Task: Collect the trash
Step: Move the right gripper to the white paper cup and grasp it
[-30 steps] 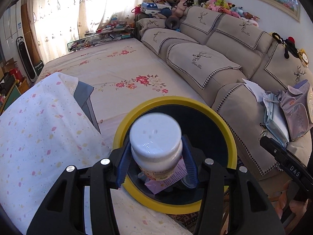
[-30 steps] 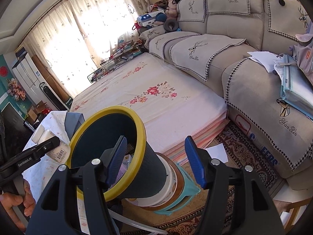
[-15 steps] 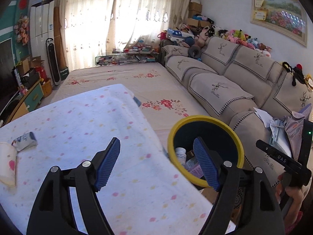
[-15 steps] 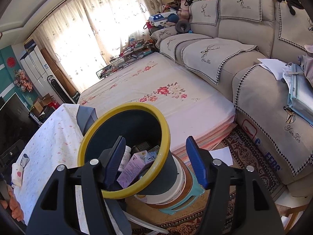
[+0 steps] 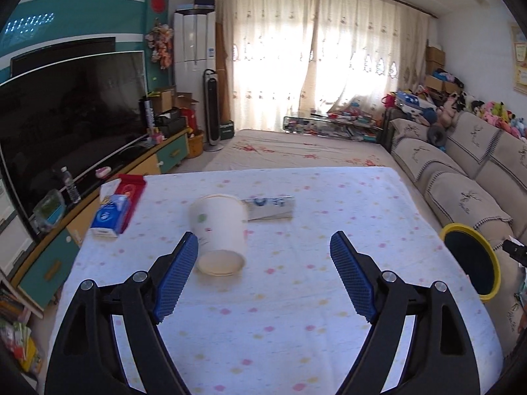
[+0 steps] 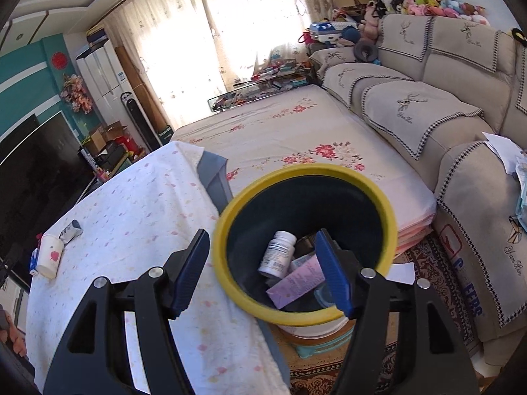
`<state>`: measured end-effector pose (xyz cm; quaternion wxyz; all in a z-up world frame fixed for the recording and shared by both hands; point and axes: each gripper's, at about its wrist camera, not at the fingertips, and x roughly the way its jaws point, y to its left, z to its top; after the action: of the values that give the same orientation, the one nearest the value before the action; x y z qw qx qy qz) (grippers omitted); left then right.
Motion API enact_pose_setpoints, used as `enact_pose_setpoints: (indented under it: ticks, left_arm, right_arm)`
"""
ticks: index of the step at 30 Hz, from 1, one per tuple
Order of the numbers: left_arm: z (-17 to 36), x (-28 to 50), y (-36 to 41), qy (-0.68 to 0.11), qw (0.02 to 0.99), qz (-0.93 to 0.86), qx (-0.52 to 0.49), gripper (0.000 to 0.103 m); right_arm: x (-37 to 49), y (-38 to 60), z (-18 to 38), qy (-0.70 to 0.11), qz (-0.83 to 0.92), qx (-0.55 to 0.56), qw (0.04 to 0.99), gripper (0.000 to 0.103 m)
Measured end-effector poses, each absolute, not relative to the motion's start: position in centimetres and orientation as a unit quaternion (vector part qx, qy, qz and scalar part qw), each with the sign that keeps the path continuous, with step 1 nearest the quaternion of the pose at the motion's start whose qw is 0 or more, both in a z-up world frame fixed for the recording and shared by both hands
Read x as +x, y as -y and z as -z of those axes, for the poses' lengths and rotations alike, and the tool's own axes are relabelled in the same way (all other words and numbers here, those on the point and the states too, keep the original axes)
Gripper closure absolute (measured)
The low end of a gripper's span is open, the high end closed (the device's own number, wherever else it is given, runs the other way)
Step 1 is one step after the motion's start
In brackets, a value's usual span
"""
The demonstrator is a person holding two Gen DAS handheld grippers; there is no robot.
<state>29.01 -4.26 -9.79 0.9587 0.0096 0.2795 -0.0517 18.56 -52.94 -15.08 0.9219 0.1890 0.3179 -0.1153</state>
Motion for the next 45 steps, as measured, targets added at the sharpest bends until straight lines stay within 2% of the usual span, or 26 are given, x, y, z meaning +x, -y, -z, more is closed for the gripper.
enact_pose_setpoints:
  ticks: [10, 17, 26, 28, 41, 42, 43, 45]
  left_arm:
    - [12.4, 29.0, -7.2, -0.279, 0.959, -0.032, -0.043, 0.022]
    - [11.7, 27.7, -12.3, -0.256, 0.958, -0.084, -0.097, 0.02]
    - [11.6, 26.5, -13.4, -0.246, 0.958, -0.099, -0.11, 0.019]
    - [11.5, 26.3, -13.2, -0.242, 0.959, -0.104, -0.103, 0.019]
    - [11.5, 26.0, -12.2, -0.249, 0.959, -0.085, -0.109, 0.019]
    - [11.6, 26.1, -12.2, -0.25, 0.959, -0.084, -0.108, 0.019]
    - [11.6, 26.1, -12.0, -0.25, 0.959, -0.083, -0.107, 0.019]
    - [11.7, 26.1, -11.9, -0.251, 0.959, -0.081, -0.106, 0.019]
  right_arm:
    - [25.8, 39.5, 11.3, -0.339, -0.033, 0.132, 0.931, 0.039]
    - [29.4, 27.9, 10.9, -0.351, -0.114, 0.076, 0.926, 0.039]
    - [33.3, 17.1, 12.7, -0.371, -0.169, 0.044, 0.912, 0.039]
    - [34.3, 15.4, 13.4, -0.379, -0.171, 0.042, 0.909, 0.036]
    - [38.6, 12.6, 17.6, -0.435, -0.136, 0.081, 0.886, 0.035]
    - [38.6, 12.5, 17.8, -0.435, -0.132, 0.078, 0.887, 0.037]
    - [38.8, 12.4, 17.9, -0.434, -0.132, 0.077, 0.888, 0.044]
    - [38.7, 12.6, 17.9, -0.43, -0.134, 0.08, 0.889, 0.046]
